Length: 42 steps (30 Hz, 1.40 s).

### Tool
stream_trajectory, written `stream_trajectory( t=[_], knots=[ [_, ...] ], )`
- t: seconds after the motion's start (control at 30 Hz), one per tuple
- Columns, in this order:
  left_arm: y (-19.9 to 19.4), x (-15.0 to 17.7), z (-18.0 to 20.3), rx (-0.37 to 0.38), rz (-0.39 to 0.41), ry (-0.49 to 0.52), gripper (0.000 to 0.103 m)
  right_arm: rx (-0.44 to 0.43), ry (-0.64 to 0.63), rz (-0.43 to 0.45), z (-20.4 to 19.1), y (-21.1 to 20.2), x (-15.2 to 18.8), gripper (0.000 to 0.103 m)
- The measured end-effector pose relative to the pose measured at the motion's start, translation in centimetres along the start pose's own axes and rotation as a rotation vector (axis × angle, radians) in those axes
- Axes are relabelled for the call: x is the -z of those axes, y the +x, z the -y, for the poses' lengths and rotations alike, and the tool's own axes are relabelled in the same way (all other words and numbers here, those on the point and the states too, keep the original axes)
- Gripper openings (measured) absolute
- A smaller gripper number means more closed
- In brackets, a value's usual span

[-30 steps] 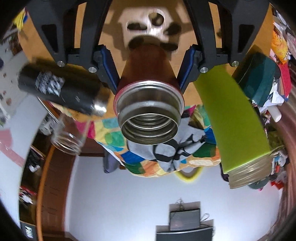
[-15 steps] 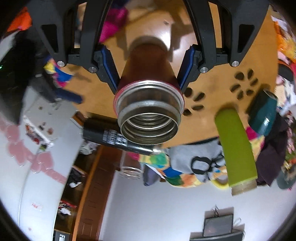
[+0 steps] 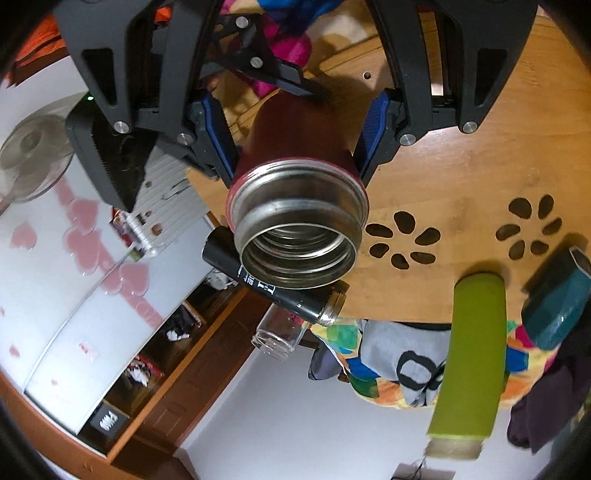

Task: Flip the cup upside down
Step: 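Lift the red cup with the left tool and tip it onto its side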

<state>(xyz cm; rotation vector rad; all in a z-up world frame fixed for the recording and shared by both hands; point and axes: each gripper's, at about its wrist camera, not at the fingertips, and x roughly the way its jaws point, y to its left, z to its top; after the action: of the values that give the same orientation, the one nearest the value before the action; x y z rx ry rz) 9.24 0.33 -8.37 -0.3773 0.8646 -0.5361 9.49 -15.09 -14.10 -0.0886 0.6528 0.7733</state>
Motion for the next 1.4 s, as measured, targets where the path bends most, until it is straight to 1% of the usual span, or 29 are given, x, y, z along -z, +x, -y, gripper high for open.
stream_trajectory(
  t=[0.03, 0.2, 0.33, 0.37, 0.5, 0.57, 0.63, 0.77, 0.83, 1.03, 1.1, 1.17, 1.2, 1.27, 1.3, 1.33, 1.4],
  knots=[
    [-0.1, 0.1, -0.3, 0.008, 0.002, -0.012, 0.061, -0.023, 0.004, -0.002, 0.0, 0.3, -0.1, 0.063],
    [-0.3, -0.1, -1.6, 0.051, 0.012, -0.068, 0.061, -0.001, -0.011, 0.018, -0.8, 0.1, 0.3, 0.063],
    [-0.1, -0.1, -2.6, -0.001, 0.021, -0.104, 0.071, 0.0, -0.009, 0.029, -1.2, -0.4, 0.4, 0.062],
    [0.1, 0.0, -3.1, -0.002, 0.017, -0.125, 0.073, -0.001, -0.006, 0.029, -1.1, -0.4, 0.4, 0.062],
    [0.5, 0.3, -4.7, 0.038, 0.013, -0.197, 0.074, -0.004, -0.005, 0.031, -1.1, -0.4, 0.5, 0.06],
    [0.4, 0.3, -4.9, 0.026, 0.021, -0.208, 0.076, -0.002, -0.011, 0.031, -1.2, -0.4, 0.5, 0.06],
    [0.3, 0.4, -5.0, -0.004, 0.028, -0.209, 0.079, 0.0, -0.015, 0.03, -1.3, -0.4, 0.5, 0.06],
    [0.4, 0.7, -5.0, -0.044, 0.027, -0.195, 0.08, -0.002, -0.005, 0.027, -1.2, -0.4, 0.6, 0.059],
    [0.3, 0.7, -4.5, -0.07, 0.039, -0.164, 0.08, -0.005, 0.001, 0.027, -1.1, -0.5, 0.6, 0.059],
    [-0.2, 1.0, -1.2, -0.256, 0.108, 0.052, 0.079, -0.008, 0.005, 0.026, -1.0, -0.5, 0.6, 0.059],
    [-0.2, 1.0, -0.3, -0.295, 0.125, 0.116, 0.074, -0.021, 0.014, 0.02, -0.9, -0.5, 0.6, 0.059],
    [-0.1, 1.1, 0.4, -0.314, 0.134, 0.162, 0.066, -0.041, 0.027, 0.005, -0.7, -0.2, 0.7, 0.059],
    [0.0, 1.2, 0.6, -0.318, 0.136, 0.177, 0.064, -0.043, 0.03, -0.003, -0.6, 0.0, 0.9, 0.058],
    [0.1, 1.2, 0.9, -0.318, 0.142, 0.198, 0.052, -0.039, 0.034, -0.004, -0.7, -0.1, 1.0, 0.058],
    [0.1, 1.2, 1.1, -0.315, 0.142, 0.203, 0.049, -0.036, 0.034, -0.004, -0.7, -0.1, 1.0, 0.058],
    [0.1, 1.2, 1.2, -0.313, 0.142, 0.208, 0.043, -0.032, 0.033, -0.003, -0.8, -0.2, 1.1, 0.058],
    [0.0, 1.1, 1.5, -0.315, 0.148, 0.218, 0.038, -0.023, 0.029, 0.004, -1.0, -0.5, 1.0, 0.058]
  ],
)
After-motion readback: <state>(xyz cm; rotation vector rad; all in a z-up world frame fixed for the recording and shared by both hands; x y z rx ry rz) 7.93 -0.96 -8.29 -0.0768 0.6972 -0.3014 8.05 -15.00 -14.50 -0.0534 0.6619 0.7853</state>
